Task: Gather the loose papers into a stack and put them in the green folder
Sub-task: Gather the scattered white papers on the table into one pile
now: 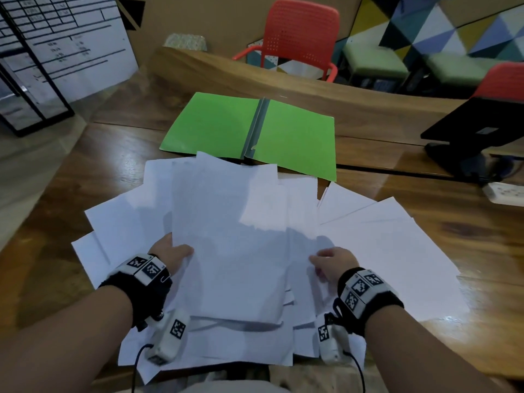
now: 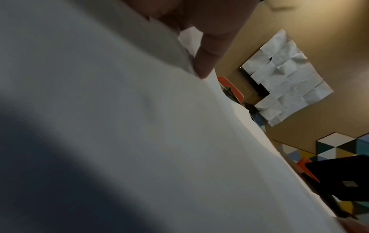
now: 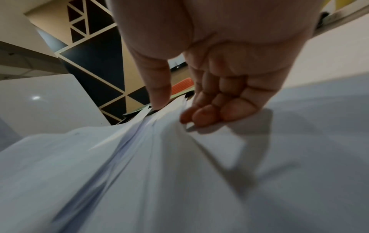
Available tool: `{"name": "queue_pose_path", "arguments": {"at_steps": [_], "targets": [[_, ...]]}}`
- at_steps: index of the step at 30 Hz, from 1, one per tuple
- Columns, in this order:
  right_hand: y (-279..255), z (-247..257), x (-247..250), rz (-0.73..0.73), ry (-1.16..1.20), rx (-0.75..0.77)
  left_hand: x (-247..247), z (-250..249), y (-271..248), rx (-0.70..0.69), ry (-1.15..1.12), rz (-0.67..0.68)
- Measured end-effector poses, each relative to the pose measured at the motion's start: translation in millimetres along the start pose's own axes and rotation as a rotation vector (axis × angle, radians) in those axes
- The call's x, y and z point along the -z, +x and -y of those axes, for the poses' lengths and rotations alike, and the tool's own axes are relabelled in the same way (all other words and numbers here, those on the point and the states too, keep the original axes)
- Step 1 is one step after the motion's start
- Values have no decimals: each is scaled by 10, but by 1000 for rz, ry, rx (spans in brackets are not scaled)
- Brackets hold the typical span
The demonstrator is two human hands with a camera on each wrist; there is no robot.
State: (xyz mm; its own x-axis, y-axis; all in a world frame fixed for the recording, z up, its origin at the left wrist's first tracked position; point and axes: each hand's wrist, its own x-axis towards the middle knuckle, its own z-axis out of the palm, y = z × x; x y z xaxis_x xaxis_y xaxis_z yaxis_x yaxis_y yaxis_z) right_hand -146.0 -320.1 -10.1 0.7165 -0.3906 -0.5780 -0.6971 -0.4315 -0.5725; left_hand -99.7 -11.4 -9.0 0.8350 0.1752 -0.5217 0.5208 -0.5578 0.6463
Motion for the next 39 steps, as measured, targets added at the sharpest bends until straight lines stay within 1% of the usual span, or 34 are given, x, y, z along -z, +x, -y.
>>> {"name": "queue_pose_path", "arguments": {"at_steps": [2, 3, 4, 5, 6, 8, 9, 12, 13, 14, 16, 17, 19, 21, 23, 25, 26, 27, 29, 30, 32, 34, 35, 37, 39], "targets": [[-40, 25, -72, 81, -52, 46, 2, -21, -15, 19, 10, 0], [-63, 41, -55, 99, -71, 57, -2, -22, -10, 31, 8, 2], [-62, 47, 0, 86, -89, 59, -1, -26, -7, 33, 2, 4], [-61, 44, 79, 32, -112, 47, -2, -26, -3, 34, -5, 3], [-49, 19, 175, -54, -124, 43, 0, -30, -4, 29, -11, -2], [-32, -72, 343, -205, -83, 38, -8, -23, 5, 24, -23, -10], [-51, -100, 387, -210, -21, 31, -18, -19, 12, 21, -26, -7], [-139, -80, 371, -84, 164, 23, -42, -20, 19, 20, -36, 12], [-135, -71, 352, -61, 130, 34, -45, -11, 33, 22, -34, 16], [-129, -49, 361, -75, 51, 60, -44, 2, 49, 25, -23, 28], [-121, 7, 481, -173, -165, 118, -40, 27, 70, 31, -9, 55], [-131, 47, 578, -220, -231, 147, -27, 42, 76, 35, -8, 59], [-191, 129, 817, -312, -258, 209, -23, 60, 75, 43, -16, 74], [-288, 262, 1045, -404, -127, 270, -20, 83, 94, 34, -30, 93], [-365, 401, 1199, -513, 111, 292, -13, 61, 92, 22, -46, 129], [-408, 548, 1215, -618, 293, 331, -30, 27, 64, 3, -62, 153], [-392, 608, 1168, -645, 347, 350, -45, 19, 54, 6, -74, 149], [-378, 659, 1091, -641, 383, 347, -60, 1, 26, 11, -92, 147], [-321, 713, 850, -545, 368, 298, -90, -44, 13, 16, -168, 149], [-288, 702, 711, -475, 290, 279, -105, -88, -1, 29, -180, 136], [-227, 615, 435, -357, 136, 253, -105, -175, -28, 59, -114, 104], [-219, 502, 213, -244, 62, 199, -103, -238, -31, 134, -143, 108], [-219, 438, 120, -193, 47, 176, -109, -240, -21, 115, -113, 112], [-259, 361, -20, -85, -1, 165, -142, -282, -32, 118, -166, 153], [-263, 287, -75, 35, -50, 184, -174, -256, -53, 63, -113, 135]]}}
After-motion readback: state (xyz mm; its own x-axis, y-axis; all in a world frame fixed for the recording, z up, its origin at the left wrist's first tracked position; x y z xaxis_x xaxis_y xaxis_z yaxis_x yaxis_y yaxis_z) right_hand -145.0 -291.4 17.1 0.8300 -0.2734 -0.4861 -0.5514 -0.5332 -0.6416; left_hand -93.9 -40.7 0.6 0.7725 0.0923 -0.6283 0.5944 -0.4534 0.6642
